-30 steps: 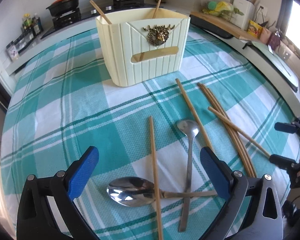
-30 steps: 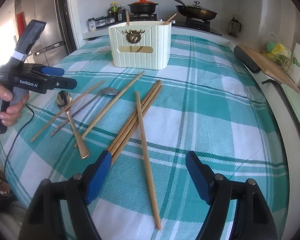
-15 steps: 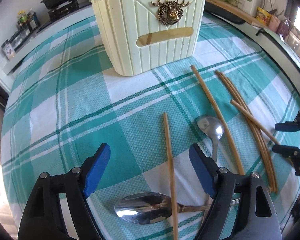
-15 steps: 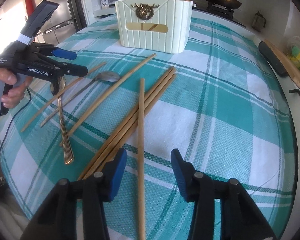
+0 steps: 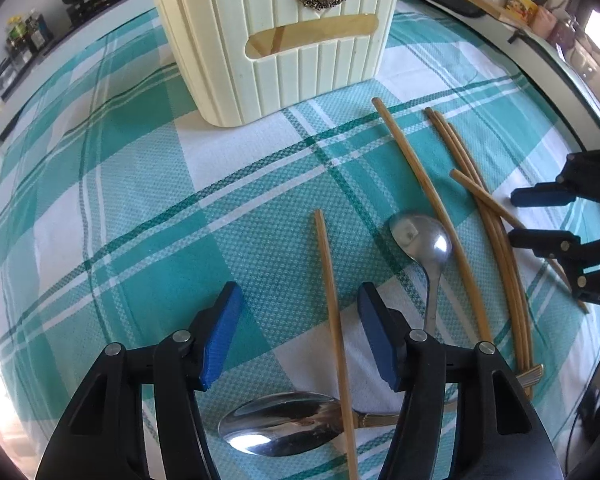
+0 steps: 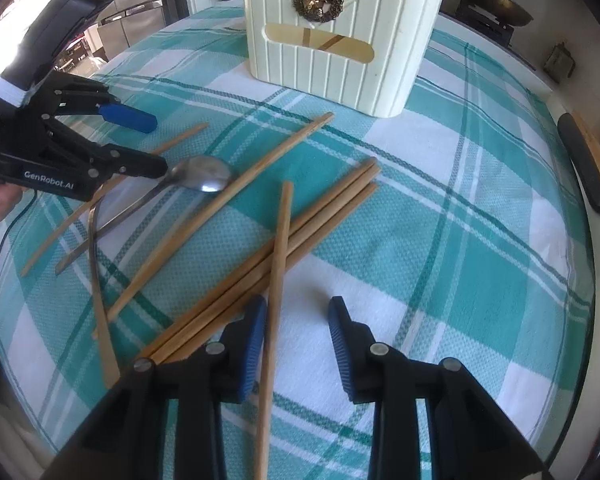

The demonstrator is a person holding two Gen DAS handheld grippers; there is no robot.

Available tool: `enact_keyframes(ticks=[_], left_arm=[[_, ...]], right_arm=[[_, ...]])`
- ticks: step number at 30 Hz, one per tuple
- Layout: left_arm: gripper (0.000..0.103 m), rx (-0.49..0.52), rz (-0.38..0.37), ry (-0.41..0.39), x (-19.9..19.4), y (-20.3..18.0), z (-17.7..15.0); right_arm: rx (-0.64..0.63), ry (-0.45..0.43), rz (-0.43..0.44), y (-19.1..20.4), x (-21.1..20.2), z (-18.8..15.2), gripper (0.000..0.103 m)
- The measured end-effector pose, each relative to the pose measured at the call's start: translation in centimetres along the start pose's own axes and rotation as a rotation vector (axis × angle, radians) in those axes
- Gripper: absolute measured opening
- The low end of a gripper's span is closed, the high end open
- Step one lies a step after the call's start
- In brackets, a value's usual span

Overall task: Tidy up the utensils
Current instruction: 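Grasp a chopstick with the left tool while the right tool grasps another, then lift both chopsticks and lower them upright into the cream caddy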

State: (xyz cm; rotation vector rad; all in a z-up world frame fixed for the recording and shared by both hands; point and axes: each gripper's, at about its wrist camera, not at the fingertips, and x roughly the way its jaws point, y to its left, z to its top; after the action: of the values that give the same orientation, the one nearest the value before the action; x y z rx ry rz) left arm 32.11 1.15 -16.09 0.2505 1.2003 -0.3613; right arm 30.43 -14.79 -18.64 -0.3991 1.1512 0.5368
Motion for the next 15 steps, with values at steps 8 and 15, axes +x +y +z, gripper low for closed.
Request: enact_keyframes(ticks=[8, 15], left_arm=[[0.037, 0.026, -0.027, 0.003, 0.0, -0.6, 0.7], [0.004, 0.024, -0.042, -0.043, -0.3, -1.3, 0.6]], right_arm=[[-0.019, 0.028, -0.007, 0.4, 1.1, 2.9, 0.008], [0.065, -0.028, 0.005, -0.5, 0.1, 2.9, 0.007]])
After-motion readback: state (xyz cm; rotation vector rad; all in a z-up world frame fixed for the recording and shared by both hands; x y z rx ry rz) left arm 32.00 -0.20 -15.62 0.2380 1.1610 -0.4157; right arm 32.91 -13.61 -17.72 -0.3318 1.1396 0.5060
